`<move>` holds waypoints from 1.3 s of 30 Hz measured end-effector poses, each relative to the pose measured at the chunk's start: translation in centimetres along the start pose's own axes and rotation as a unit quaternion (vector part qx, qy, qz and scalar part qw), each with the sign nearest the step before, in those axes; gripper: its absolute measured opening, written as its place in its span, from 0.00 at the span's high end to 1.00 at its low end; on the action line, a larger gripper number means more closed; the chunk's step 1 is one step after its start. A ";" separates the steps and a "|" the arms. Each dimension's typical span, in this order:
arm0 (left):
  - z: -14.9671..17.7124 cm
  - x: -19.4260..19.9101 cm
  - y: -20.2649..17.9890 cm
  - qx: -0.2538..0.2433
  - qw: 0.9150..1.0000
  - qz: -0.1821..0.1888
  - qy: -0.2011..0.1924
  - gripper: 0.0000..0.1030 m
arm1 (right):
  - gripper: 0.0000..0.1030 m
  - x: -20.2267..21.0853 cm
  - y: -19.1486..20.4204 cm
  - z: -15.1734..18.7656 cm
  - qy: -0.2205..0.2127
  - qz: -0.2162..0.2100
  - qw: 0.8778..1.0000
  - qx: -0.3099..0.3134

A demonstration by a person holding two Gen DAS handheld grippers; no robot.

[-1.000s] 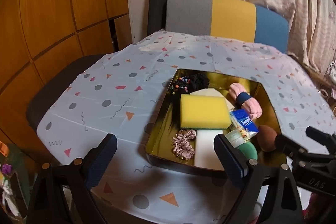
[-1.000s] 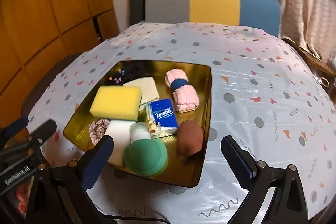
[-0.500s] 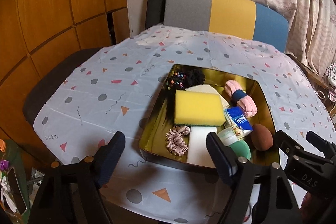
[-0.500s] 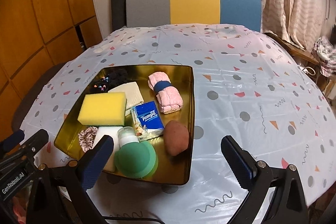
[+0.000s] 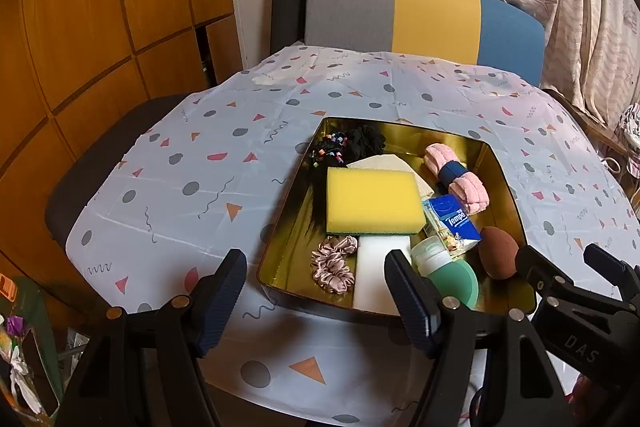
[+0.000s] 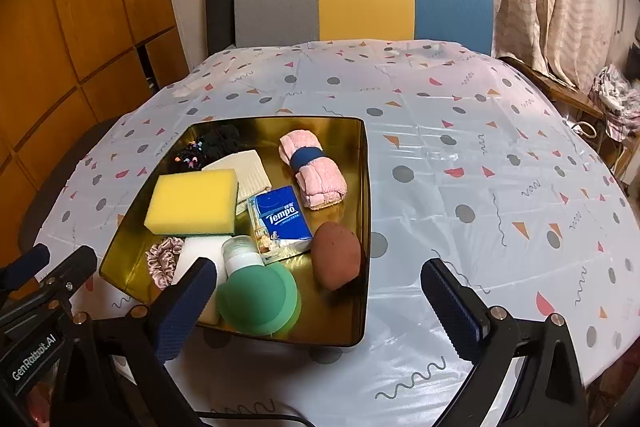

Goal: Organize rigid objects

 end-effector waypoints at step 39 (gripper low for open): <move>0.2 -0.1 -0.4 -0.014 1.000 0.001 0.000 0.29 | 0.00 -0.6 -0.2 0.2 0.010 -0.004 1.000 -0.004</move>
Point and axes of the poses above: each gripper's, at about its wrist camera, not at the fingertips, and x roughly against the way its jaws point, y to its left, z to its underside, the point moved 6 cm from there along -x, roughly the way its jaws point, and after that the axes turned 4 degrees about x, right-handed, at the moved point
